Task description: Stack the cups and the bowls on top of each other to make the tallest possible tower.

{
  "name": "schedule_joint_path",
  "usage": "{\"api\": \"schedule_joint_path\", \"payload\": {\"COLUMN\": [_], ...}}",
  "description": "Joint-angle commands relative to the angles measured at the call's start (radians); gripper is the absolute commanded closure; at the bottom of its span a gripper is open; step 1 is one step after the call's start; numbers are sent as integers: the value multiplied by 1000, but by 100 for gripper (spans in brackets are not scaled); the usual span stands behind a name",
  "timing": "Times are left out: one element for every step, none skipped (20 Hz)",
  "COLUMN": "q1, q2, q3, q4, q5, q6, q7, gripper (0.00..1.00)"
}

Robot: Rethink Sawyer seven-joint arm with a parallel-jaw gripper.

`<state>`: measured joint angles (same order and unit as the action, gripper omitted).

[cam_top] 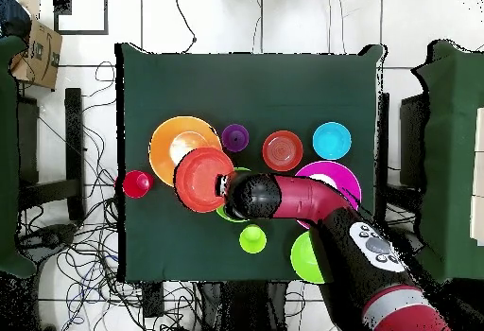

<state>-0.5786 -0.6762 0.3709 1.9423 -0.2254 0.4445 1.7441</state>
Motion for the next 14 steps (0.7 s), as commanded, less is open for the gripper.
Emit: {"api": "schedule_joint_path", "payload": {"q1": [-19, -21, -23, -24, -26, -29, -32, -35, -38, -43, -47, -48, -50, -52], "q2": [33, 33, 33, 33, 31, 30, 28, 24, 13, 5, -7, -15, -23, -30], "q3": [62, 64, 66, 69, 71, 74, 77, 79, 81, 86, 92, 96, 102, 107], "q4": [-45, -45, -50, -54, -61, -63, -65, -64, -61, -60, -56, -55, -53, -51], "q5": [-82, -85, -85, -85, -84, -82, -81, -80, -75, -71, -62, -57, -50, -43], "q6": [-52, -54, -48, -42, -33, -27, -20, -16, -6, 3, 13, 20, 29, 37], "q7": [-34, -34, -34, -35, -38, -41, -43, -44, -44, -45, -43, -42, -40, -38], "gripper": [100, 100, 100, 100, 100, 100, 100, 100, 100, 100, 100, 100, 100, 100]}}
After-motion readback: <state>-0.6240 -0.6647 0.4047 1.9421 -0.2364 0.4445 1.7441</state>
